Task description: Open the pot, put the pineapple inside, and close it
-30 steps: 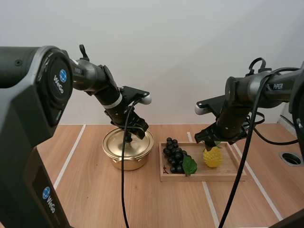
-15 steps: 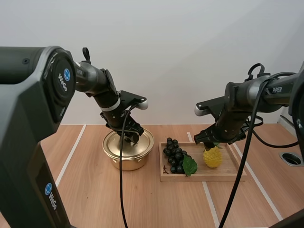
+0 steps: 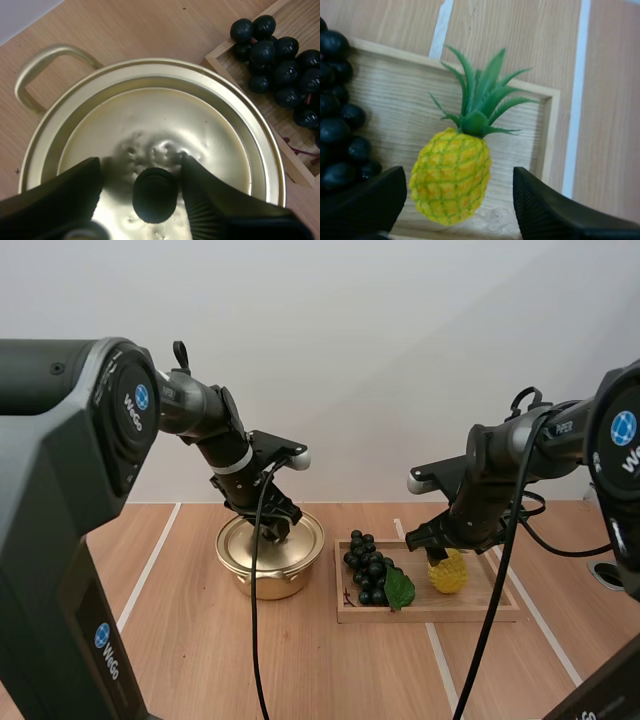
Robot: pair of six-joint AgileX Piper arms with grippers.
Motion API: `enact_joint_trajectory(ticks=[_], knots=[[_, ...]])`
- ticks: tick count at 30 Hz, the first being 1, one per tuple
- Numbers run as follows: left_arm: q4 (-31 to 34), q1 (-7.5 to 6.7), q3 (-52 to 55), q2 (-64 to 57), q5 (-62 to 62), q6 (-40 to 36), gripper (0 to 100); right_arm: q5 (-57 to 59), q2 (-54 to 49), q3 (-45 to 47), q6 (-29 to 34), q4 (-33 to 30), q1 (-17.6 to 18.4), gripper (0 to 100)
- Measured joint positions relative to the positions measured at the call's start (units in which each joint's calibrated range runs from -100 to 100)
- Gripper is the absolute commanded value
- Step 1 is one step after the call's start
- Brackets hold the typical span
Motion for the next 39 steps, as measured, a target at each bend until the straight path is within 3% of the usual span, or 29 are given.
enact_joint_trajectory(ticks=[4, 5, 31, 39], knots=[[-0.86, 0.00, -0.11, 0.00, 0.98, 0.00, 6, -1.32, 1.45, 0.00, 0.09, -0.11, 0.00, 100], [-0.86, 0.00, -0.11, 0.00, 0.98, 0.00, 0, -1.49, 1.63, 0.00, 0.19, -0.11, 0.00, 100], [-0.48, 0.00, -2.90, 0.01, 4.70, -0.14, 0, -9.17, 7.49, 0.00, 0.19, 0.00, 0.00, 100], [-0.06, 0.00, -7.90, -9.65, 5.30, -1.19, 0, -11.41, 7.63, 0.00, 0.19, 0.45, 0.00, 100]])
